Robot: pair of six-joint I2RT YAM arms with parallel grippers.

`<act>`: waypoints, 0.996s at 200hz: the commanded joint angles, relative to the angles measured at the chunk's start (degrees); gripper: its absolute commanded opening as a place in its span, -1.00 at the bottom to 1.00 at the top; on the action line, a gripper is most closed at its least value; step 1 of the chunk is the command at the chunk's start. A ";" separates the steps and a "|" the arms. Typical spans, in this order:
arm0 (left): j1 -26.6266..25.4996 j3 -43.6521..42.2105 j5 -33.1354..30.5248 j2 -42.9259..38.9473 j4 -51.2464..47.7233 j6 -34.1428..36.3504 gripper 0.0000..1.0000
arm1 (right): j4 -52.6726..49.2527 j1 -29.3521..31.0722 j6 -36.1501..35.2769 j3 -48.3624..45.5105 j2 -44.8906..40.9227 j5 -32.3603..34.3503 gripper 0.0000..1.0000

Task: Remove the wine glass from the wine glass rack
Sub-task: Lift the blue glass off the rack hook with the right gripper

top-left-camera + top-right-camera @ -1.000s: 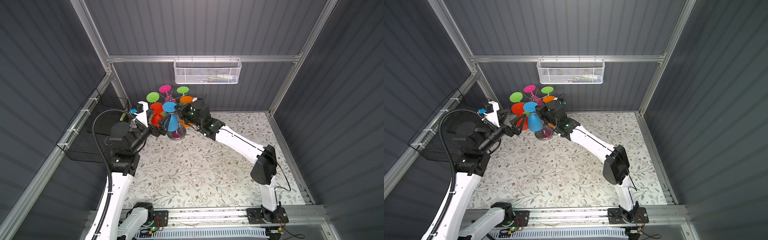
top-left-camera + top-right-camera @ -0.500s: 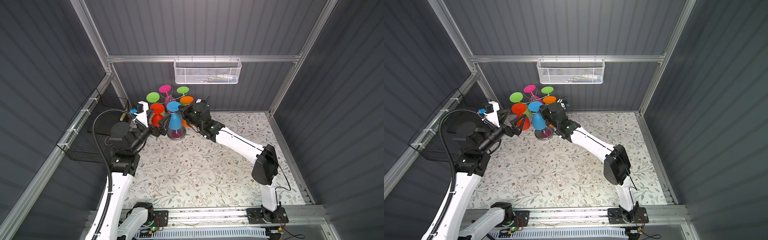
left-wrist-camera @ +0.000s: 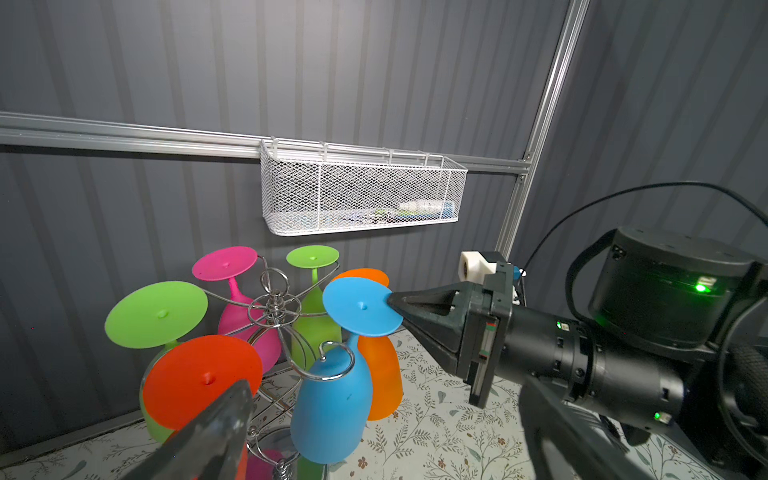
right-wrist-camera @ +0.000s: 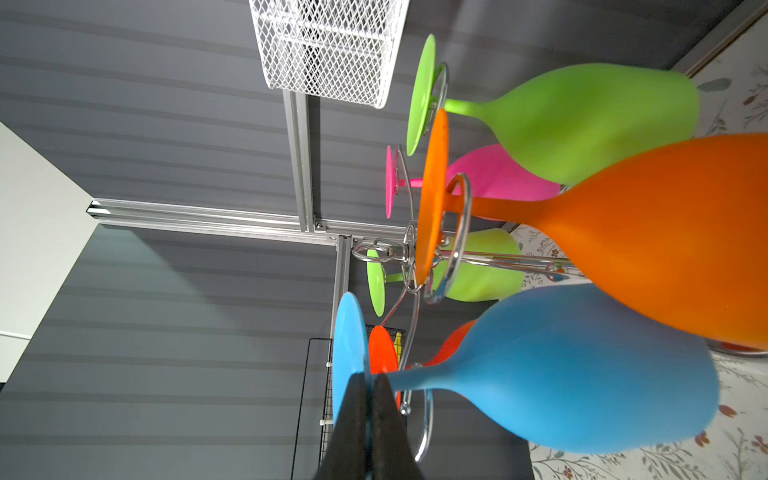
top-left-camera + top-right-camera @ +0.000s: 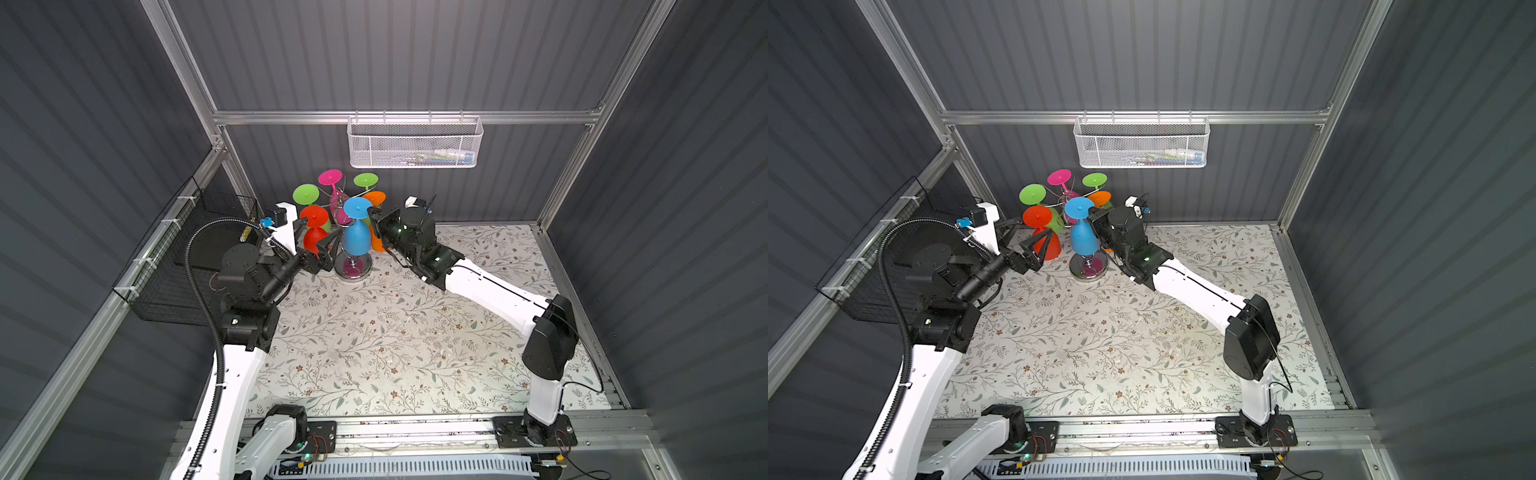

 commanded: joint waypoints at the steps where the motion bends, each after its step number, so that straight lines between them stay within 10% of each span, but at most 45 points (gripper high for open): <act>1: 0.33 -0.40 0.84 -0.65 1.53 -0.67 1.00 | 2.67 -0.12 -0.48 -3.07 -2.86 0.71 -1.00; 111: 0.11 0.40 -0.08 0.30 0.29 -3.46 0.99 | 7.88 1.25 -6.39 -25.05 -19.68 -1.31 -1.00; 199: -5.02 5.46 -3.62 5.66 -8.14 -8.76 0.96 | 4.60 2.41 -32.23 -47.62 -43.54 -3.59 -1.00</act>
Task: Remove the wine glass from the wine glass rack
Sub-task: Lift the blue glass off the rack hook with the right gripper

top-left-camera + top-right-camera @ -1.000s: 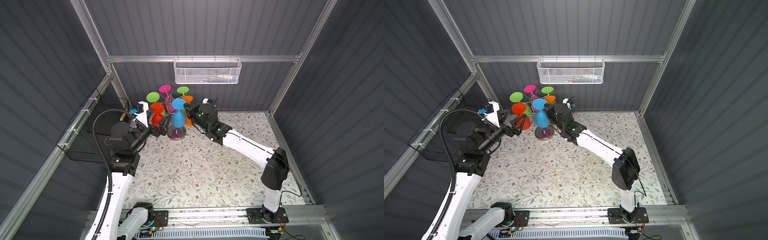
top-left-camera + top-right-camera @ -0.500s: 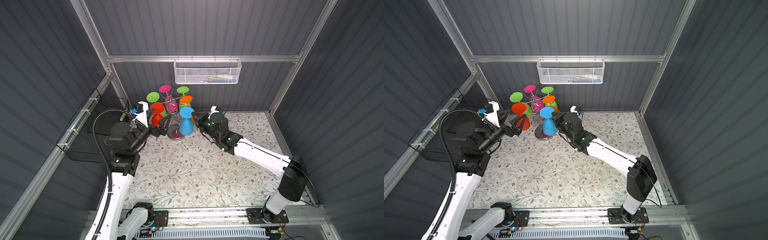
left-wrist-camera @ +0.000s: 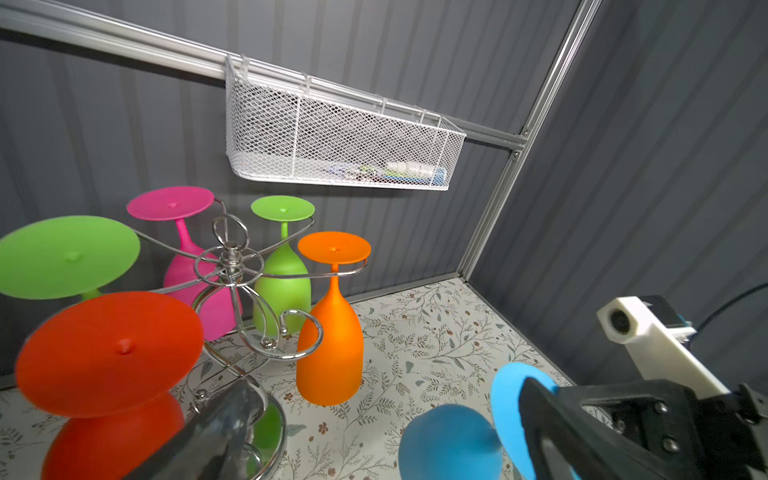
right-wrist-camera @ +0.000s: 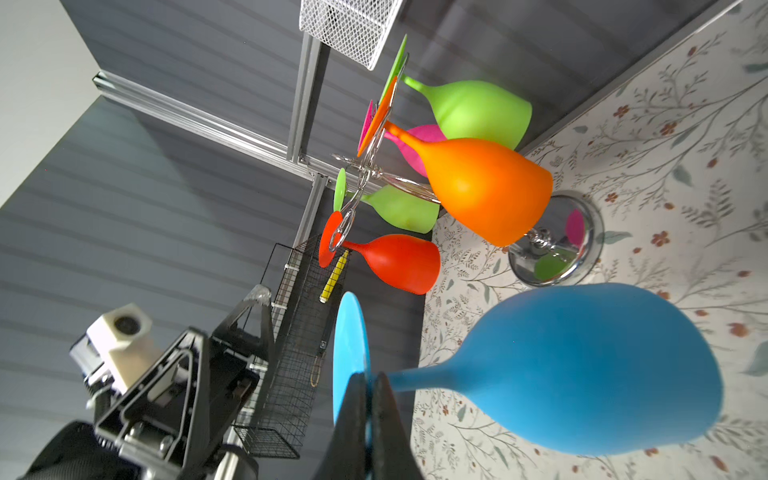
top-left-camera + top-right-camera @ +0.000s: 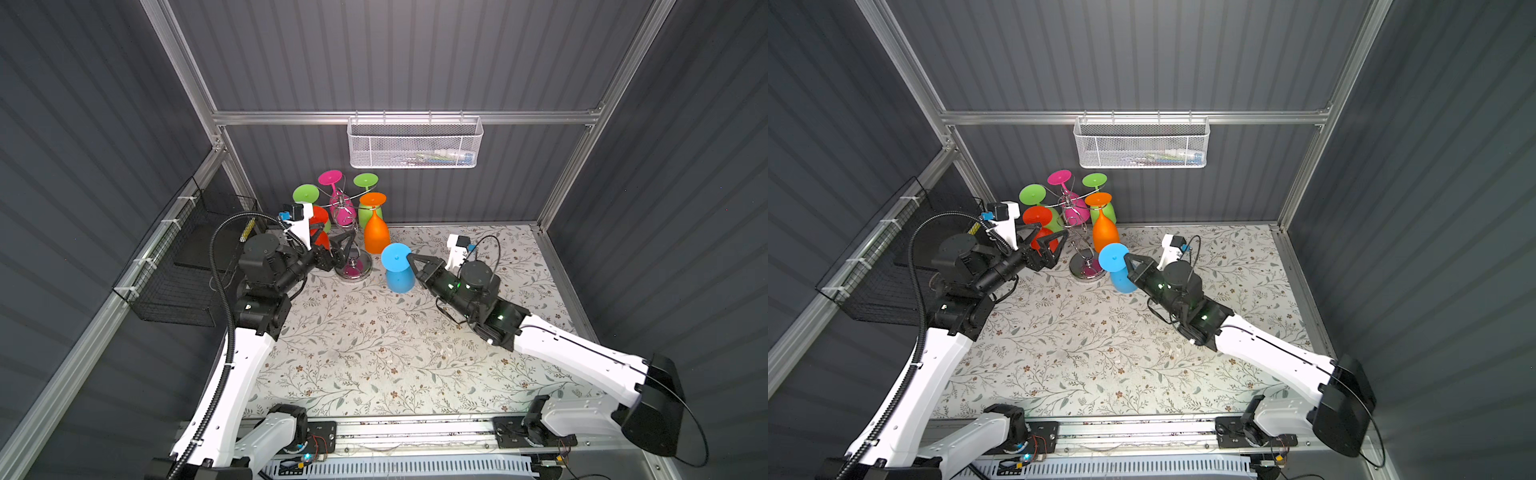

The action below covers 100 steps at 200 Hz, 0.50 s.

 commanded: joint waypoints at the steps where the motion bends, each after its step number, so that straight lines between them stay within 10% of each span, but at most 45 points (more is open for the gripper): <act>1: -0.15 3.14 -1.71 -0.34 -4.06 -3.42 0.96 | -1.26 0.01 -13.53 -3.53 -5.52 -1.36 -1.00; 100: -0.34 3.66 -11.69 -9.97 -33.63 -26.36 0.77 | 8.18 5.31 -63.24 -21.06 -14.79 -0.46 -1.00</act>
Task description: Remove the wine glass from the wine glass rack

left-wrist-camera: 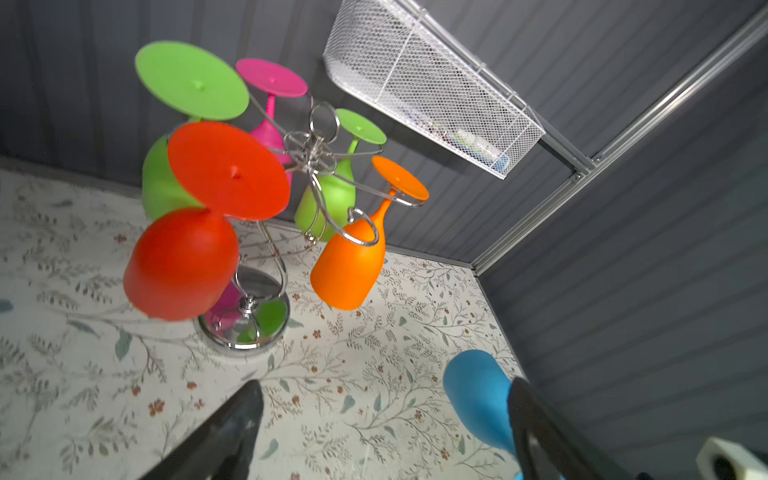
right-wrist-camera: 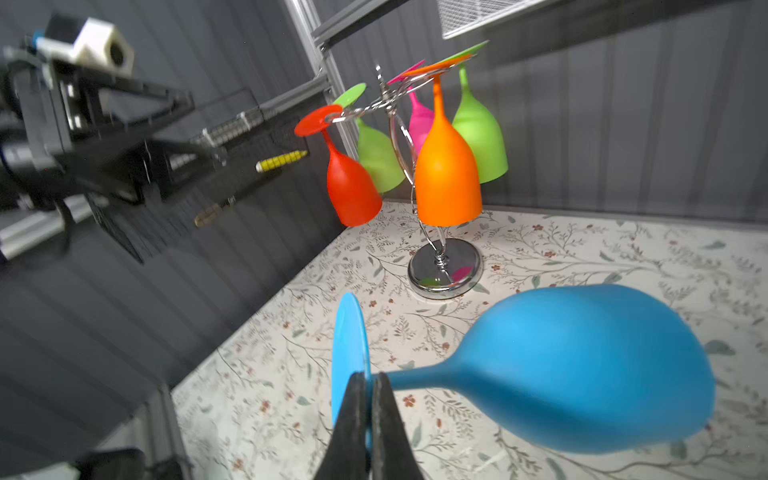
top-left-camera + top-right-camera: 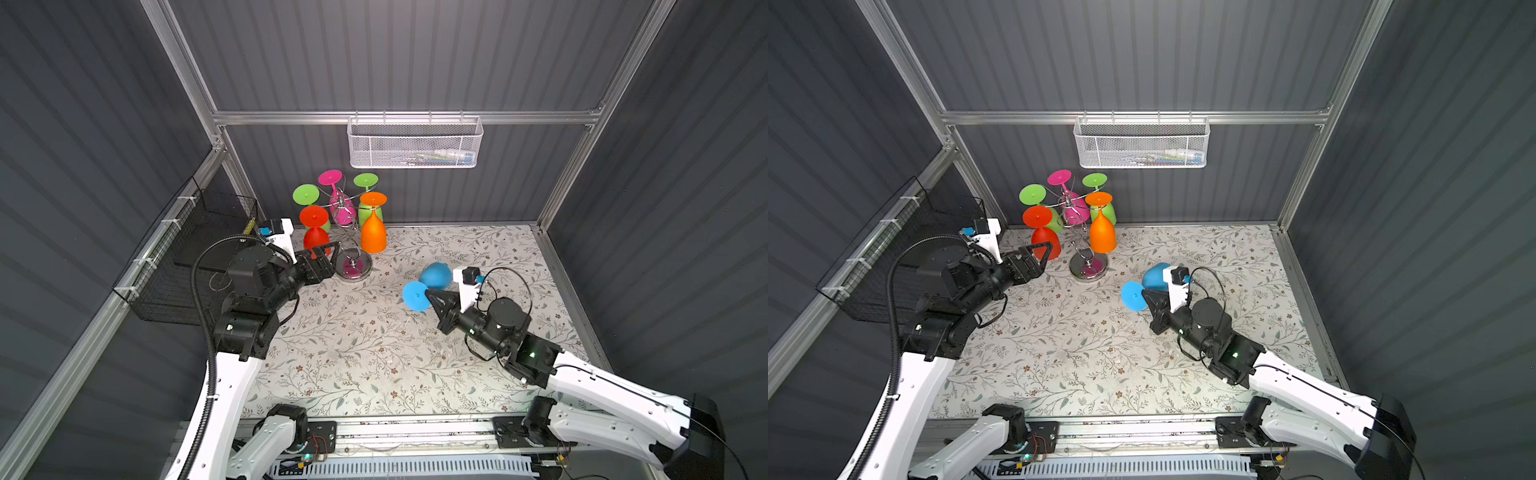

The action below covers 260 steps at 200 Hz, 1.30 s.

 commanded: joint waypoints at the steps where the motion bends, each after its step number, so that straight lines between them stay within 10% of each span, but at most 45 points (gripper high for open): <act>1: -0.29 1.41 -1.78 -1.75 -11.62 -9.46 0.77 | 7.71 1.53 -16.72 -2.43 0.66 1.97 -1.00; 180: -6.25 -21.80 4.23 -9.25 -7.78 -41.48 0.25 | 60.16 20.99 -69.00 -5.40 36.04 20.26 -1.00; 260: -9.65 -21.42 3.03 -4.21 -11.48 -46.09 -0.01 | 66.30 23.02 -73.90 -0.43 45.78 20.61 -1.00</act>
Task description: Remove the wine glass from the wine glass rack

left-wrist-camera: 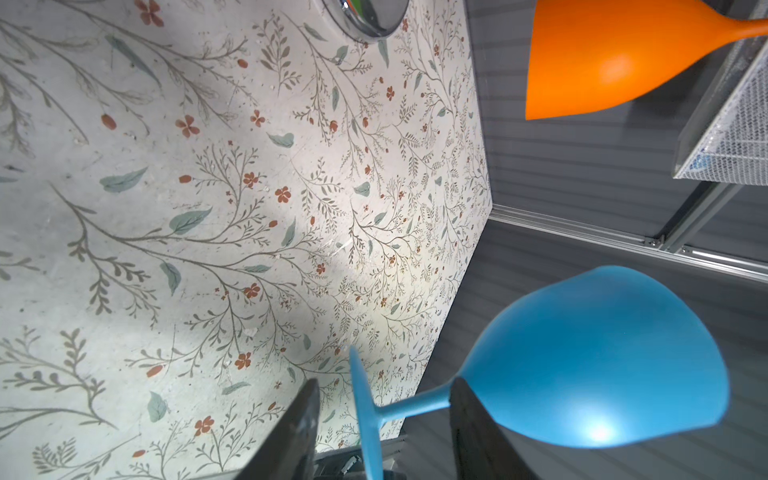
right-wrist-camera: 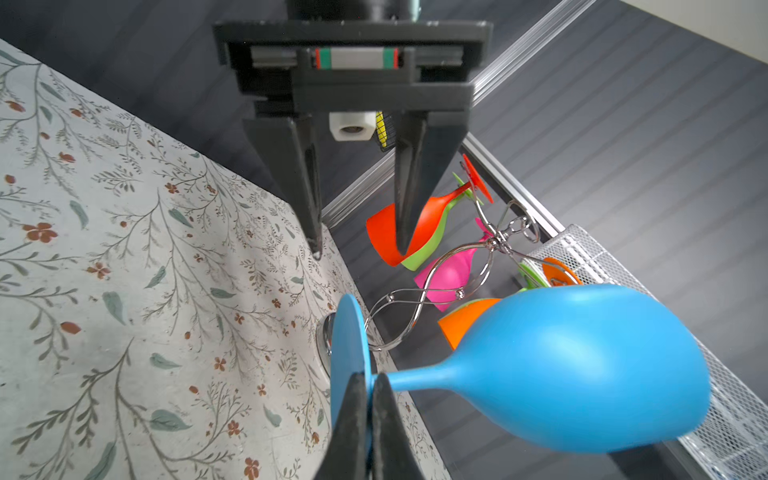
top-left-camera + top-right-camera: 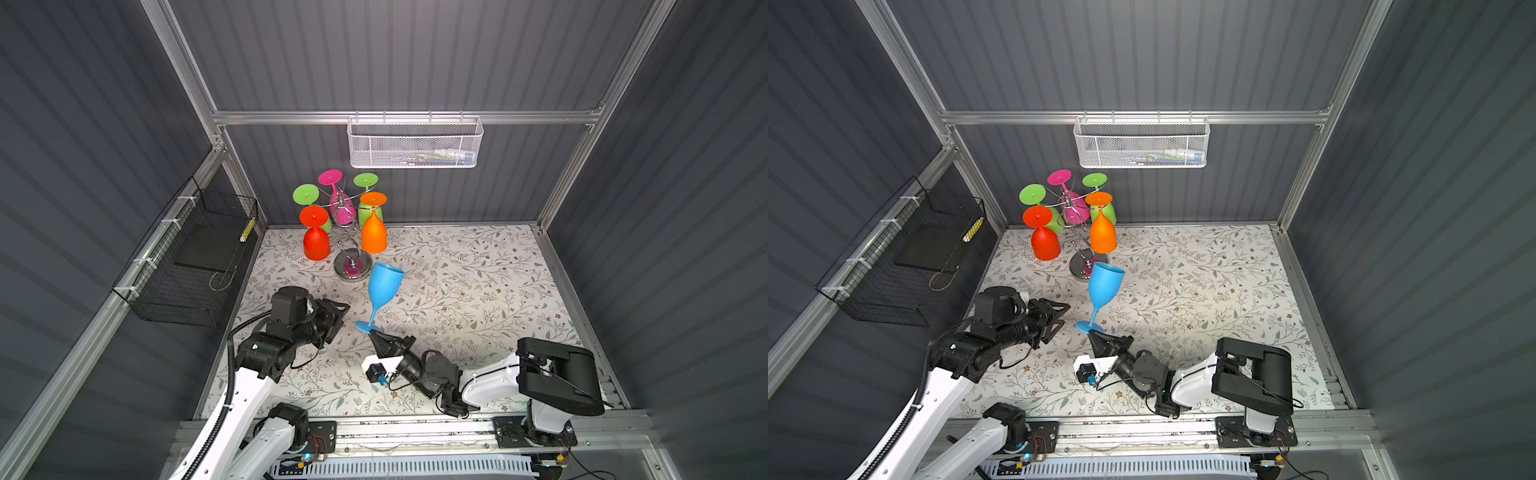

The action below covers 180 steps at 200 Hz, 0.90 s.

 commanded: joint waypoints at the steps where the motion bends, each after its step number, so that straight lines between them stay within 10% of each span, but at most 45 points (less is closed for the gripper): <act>1: -1.44 -0.06 -0.76 1.49 -2.37 -2.11 -0.01 | 4.56 0.05 -1.91 2.49 1.21 0.87 -1.00; 97: -5.87 -2.06 -3.52 3.40 1.81 -7.65 -0.11 | 4.53 -0.05 -2.00 4.60 4.12 0.50 -1.00; 180: -6.07 -3.52 -3.04 3.61 4.93 -9.10 -1.00 | 4.47 0.22 -3.03 5.35 4.82 1.05 -1.00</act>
